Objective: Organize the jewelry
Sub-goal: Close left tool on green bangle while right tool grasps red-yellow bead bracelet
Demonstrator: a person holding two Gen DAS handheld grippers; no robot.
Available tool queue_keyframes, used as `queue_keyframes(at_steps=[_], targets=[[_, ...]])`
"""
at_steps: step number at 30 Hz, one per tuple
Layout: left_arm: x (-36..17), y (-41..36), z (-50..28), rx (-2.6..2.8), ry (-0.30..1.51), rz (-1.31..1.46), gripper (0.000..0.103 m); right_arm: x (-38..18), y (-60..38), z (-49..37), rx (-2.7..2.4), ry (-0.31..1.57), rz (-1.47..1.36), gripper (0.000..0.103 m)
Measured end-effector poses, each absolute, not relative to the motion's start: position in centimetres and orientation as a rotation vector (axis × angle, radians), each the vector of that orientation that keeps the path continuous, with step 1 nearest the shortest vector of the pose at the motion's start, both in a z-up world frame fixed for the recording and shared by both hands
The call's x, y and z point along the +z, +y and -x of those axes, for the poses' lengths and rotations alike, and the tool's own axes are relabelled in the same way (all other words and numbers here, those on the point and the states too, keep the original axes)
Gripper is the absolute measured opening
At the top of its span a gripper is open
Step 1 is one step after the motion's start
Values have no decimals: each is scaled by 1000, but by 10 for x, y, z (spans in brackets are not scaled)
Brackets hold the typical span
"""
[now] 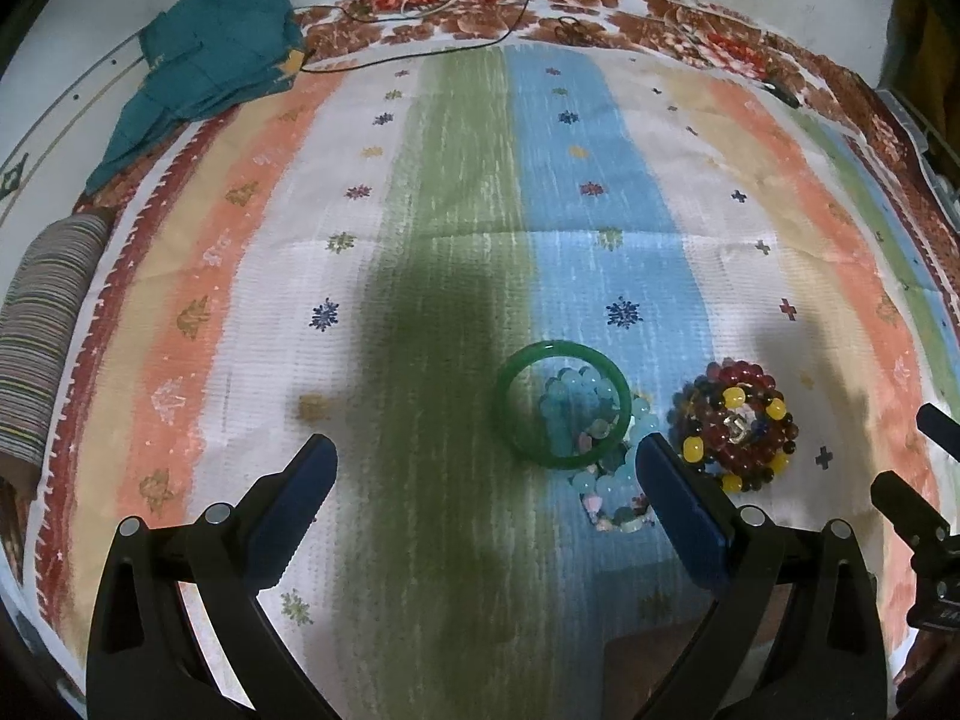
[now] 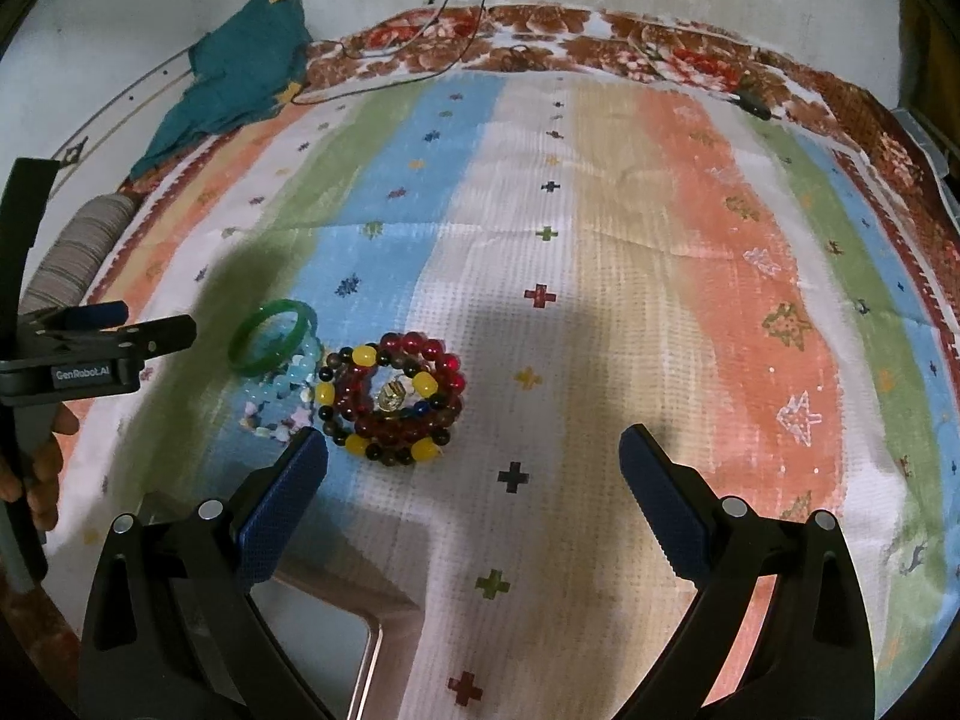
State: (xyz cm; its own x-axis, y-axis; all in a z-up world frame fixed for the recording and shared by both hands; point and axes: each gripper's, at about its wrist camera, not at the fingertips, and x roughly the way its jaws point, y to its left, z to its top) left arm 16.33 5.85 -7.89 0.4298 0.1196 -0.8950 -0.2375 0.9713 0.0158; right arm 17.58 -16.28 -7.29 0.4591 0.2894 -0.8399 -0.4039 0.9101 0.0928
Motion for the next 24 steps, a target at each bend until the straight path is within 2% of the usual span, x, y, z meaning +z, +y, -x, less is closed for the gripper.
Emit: queue_keyframes(at_steps=[19,22,24], targets=[[-108,62,-190,214,1152,109,97,-92,-141,-195,442,1053,207,98],[-112,64,-194,200,1146,122,97,-99,-137,-198,459,1081,200,83],[-114,64,-196,189,1148,123,97,-102,-134,-200,454,1092,205,83]])
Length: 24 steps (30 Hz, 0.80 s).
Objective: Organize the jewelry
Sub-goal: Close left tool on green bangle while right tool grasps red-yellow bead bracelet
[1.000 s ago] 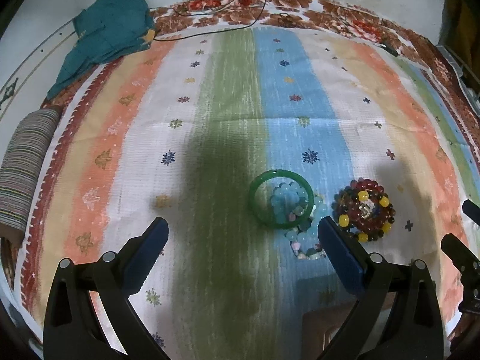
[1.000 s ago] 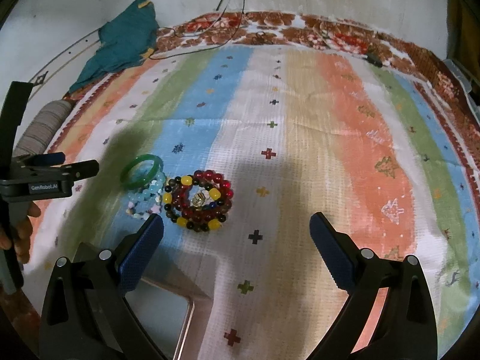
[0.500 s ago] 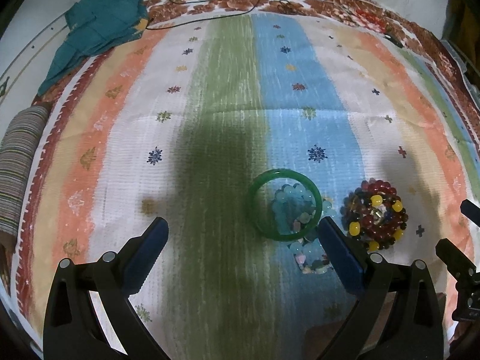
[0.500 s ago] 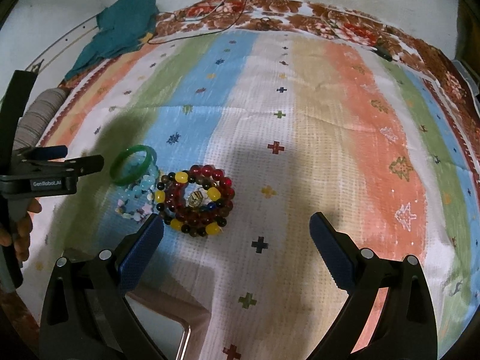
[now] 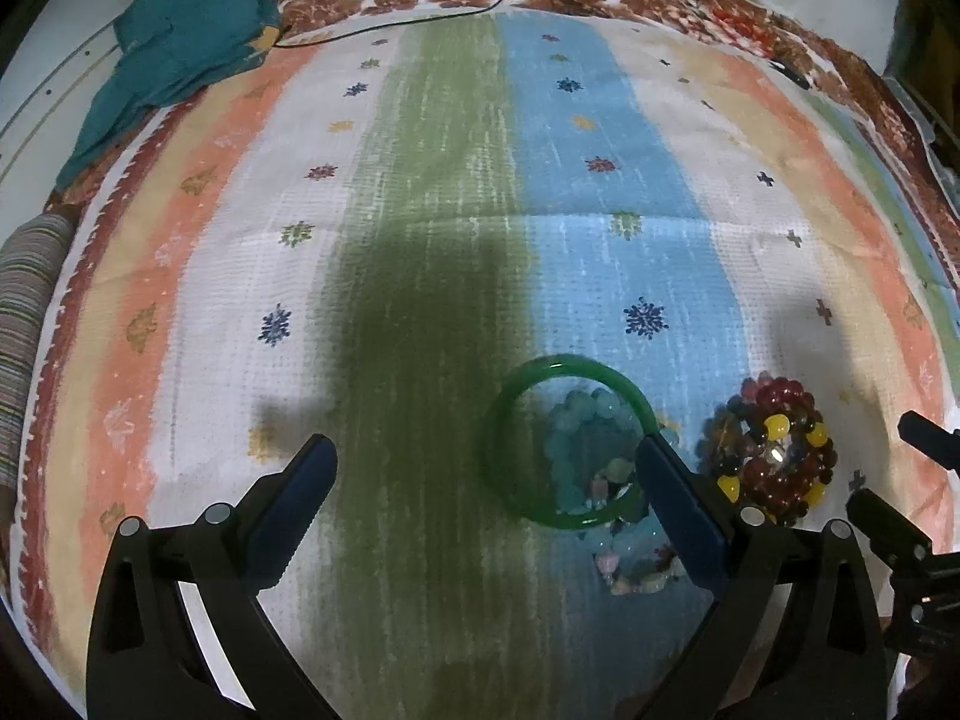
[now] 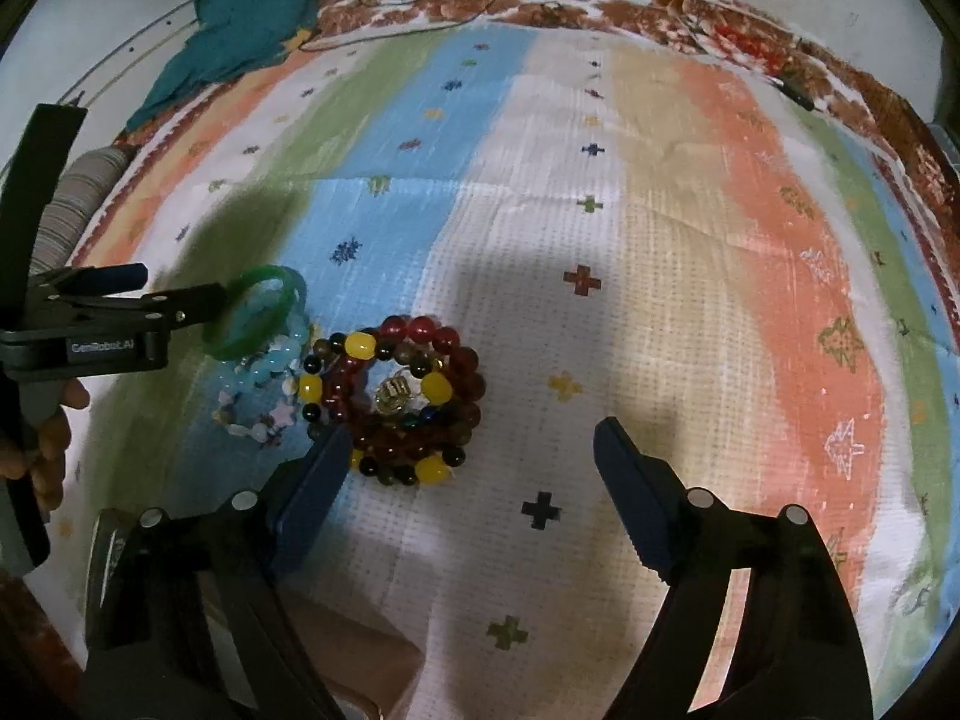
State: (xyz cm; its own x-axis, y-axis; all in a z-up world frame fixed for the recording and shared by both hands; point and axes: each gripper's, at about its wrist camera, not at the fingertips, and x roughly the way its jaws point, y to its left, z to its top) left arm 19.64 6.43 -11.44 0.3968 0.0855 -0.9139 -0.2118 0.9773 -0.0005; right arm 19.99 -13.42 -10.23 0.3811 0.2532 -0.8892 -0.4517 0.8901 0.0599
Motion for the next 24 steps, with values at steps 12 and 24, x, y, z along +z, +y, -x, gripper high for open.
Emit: queue_keyframes(at_steps=[12,24], targets=[[-135,69,-210,179,1197,137,83,-124,-126,-212,462,1153,217,47],[-149,65,-213,145,1190,57,46,-128,-122,-210,522,1171,208,14]])
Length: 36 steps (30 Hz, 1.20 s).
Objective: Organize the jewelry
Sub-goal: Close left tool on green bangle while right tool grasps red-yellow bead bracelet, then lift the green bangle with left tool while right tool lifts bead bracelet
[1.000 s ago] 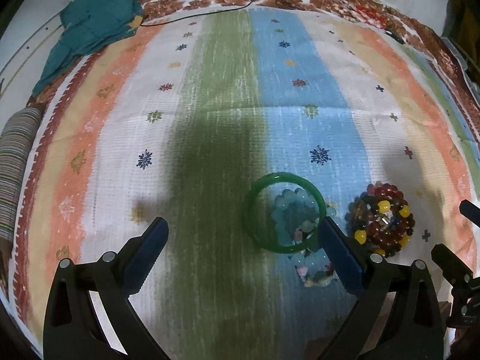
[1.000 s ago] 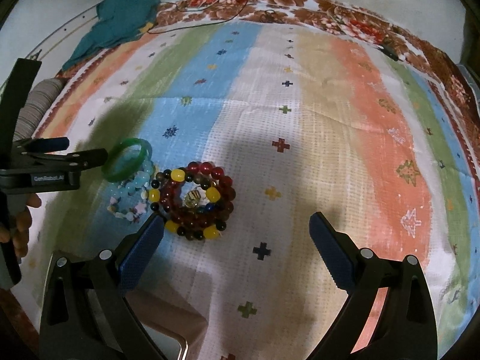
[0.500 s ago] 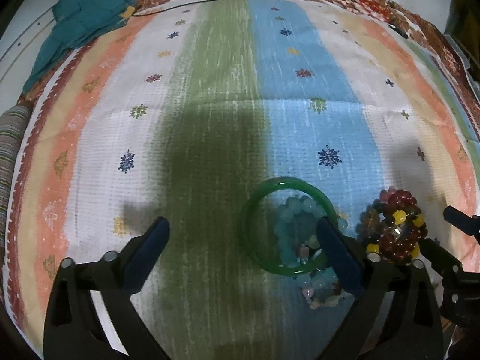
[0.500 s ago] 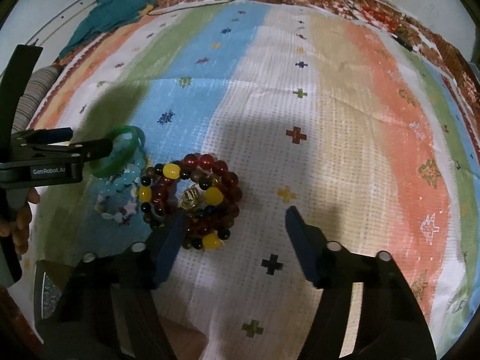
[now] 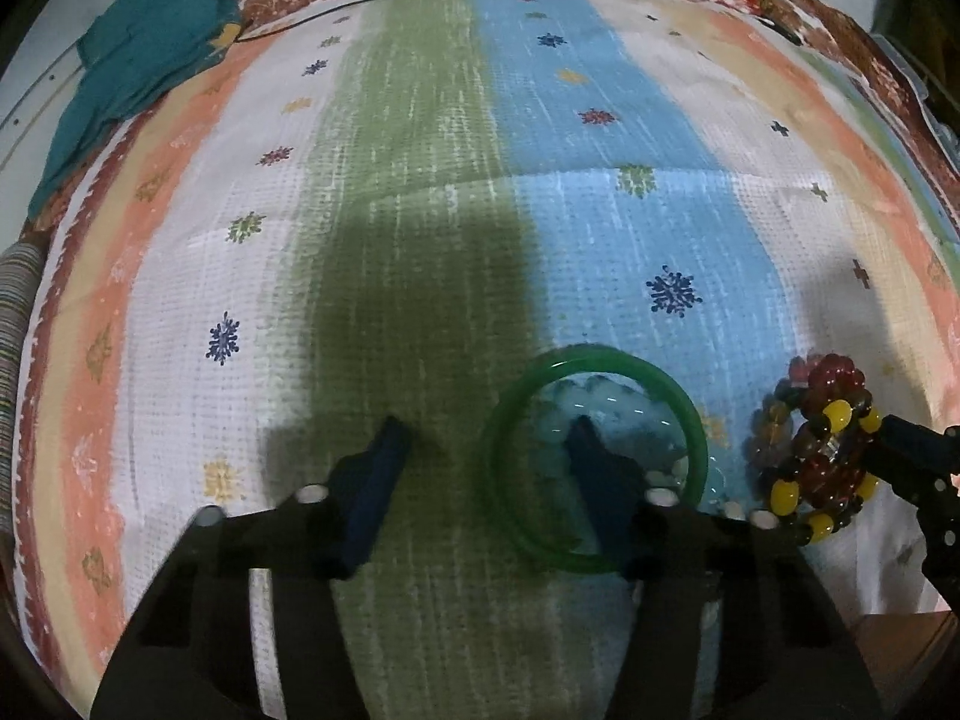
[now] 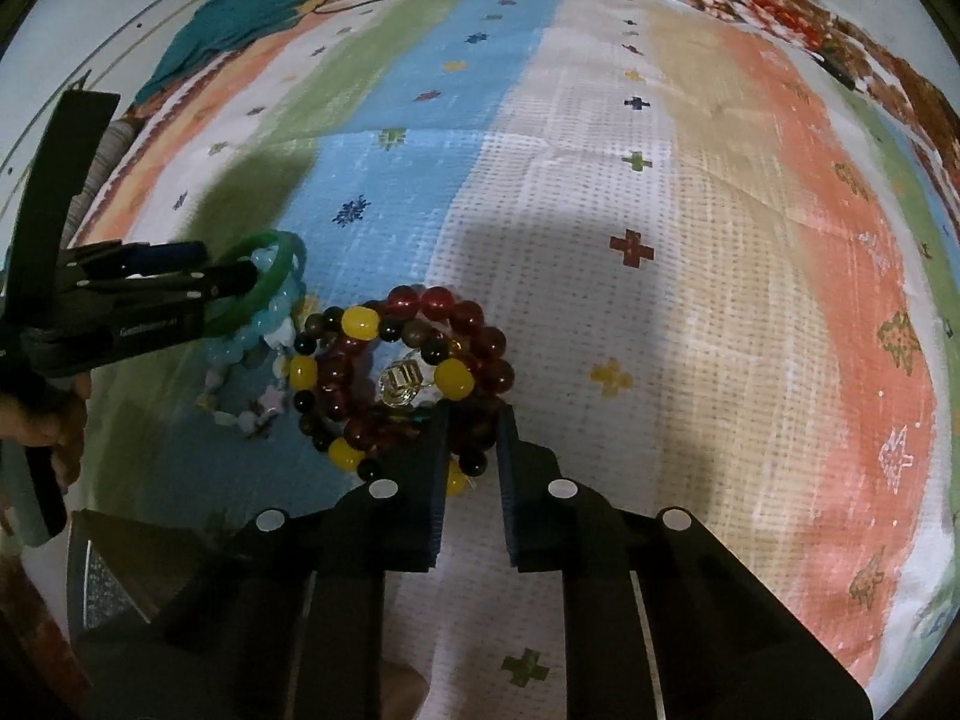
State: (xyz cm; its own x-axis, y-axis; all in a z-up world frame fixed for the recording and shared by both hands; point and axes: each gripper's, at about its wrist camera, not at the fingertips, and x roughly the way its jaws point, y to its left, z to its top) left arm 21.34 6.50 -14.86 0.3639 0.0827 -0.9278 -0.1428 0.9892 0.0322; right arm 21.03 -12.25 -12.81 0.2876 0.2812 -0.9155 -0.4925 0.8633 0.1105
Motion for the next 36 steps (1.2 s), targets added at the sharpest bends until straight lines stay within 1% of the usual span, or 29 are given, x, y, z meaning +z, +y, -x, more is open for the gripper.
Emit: queue_keyframes(at_steps=[1,3,9,17,18,19,20,36], targets=[[-148,64,-213,141,1191,58,33,-128,-122,-210,525,1170,207,12],[-147,64,-214,133,1195,60,20,-126,-122,-210,522,1167,212,11],[-142,63,-213,133,1200,72,18,-119,-126,-208,511,1142,218,11],[-120,57,-207,122,1170,60,17,-89,-131,-202,493,1065,228,11],[-118,56,-206,127,1163,51,10,-85,-133,-201,489,1056,226,11],[-116,55,-205,128,1158,46,7,-83,-134,-200,489,1051,223,11],[-113,54,-204,126,1152,43,6,-80,-136,-199,491,1046,220,11],[-93,54,-193,126,1124,51,7,-62,-146,-188,476,1003,218,11]])
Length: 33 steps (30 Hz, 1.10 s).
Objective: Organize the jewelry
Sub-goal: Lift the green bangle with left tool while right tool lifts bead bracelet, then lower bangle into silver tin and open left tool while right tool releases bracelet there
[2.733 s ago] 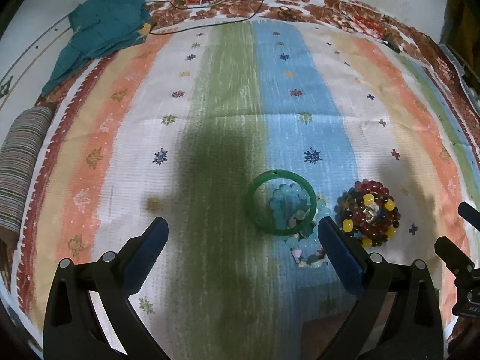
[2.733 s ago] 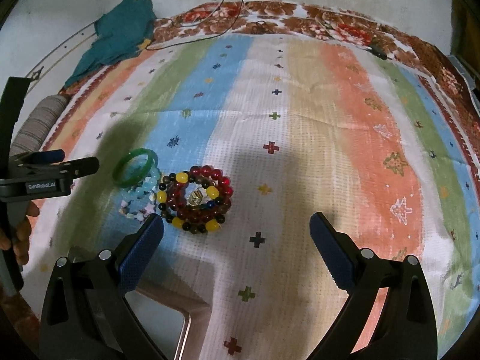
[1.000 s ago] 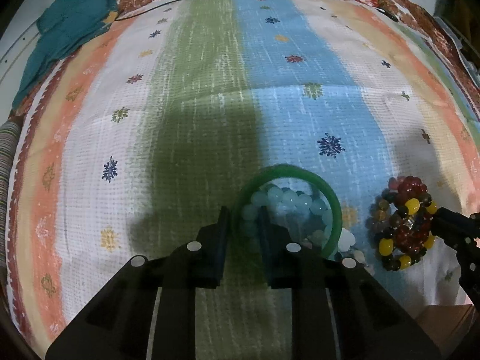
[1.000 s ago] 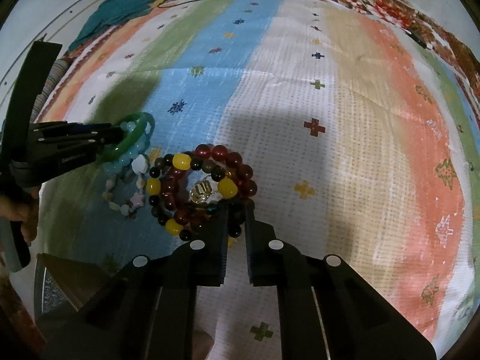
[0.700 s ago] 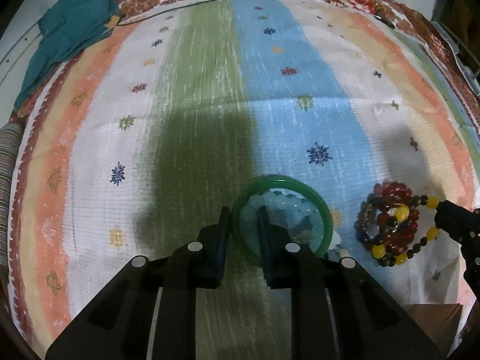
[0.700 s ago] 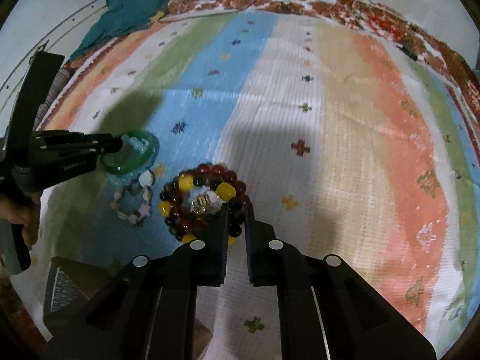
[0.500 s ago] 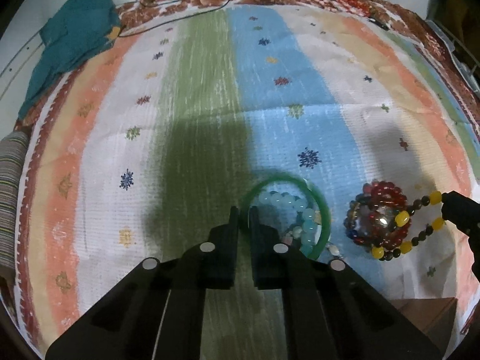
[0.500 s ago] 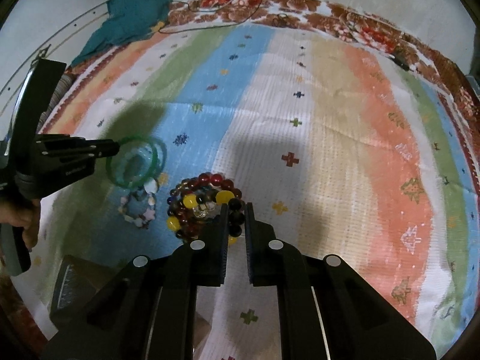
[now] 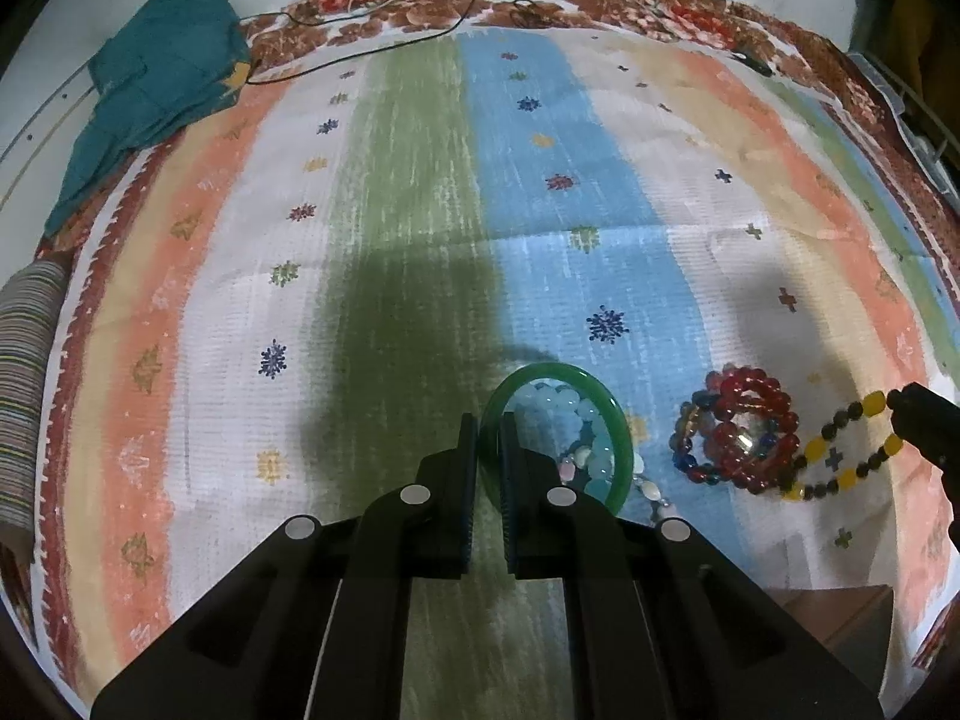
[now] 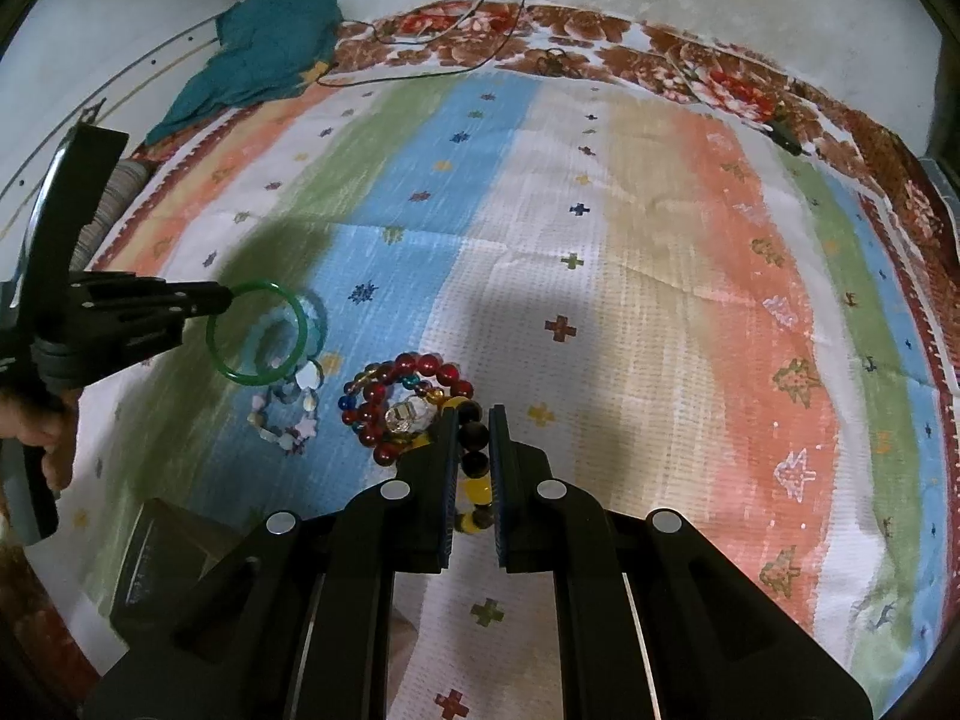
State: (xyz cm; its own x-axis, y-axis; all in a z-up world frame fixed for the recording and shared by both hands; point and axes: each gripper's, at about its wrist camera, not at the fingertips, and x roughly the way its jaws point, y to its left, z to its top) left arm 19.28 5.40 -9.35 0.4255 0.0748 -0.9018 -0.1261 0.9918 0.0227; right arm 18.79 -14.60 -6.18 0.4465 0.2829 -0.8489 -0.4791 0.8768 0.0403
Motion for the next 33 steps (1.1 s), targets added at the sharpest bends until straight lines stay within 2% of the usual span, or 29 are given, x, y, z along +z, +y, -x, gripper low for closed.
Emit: queue_keyframes(at_steps=[33], targets=[[-6,4,-128,21,939,106,7,1,-153,-130,432,815,170,11]])
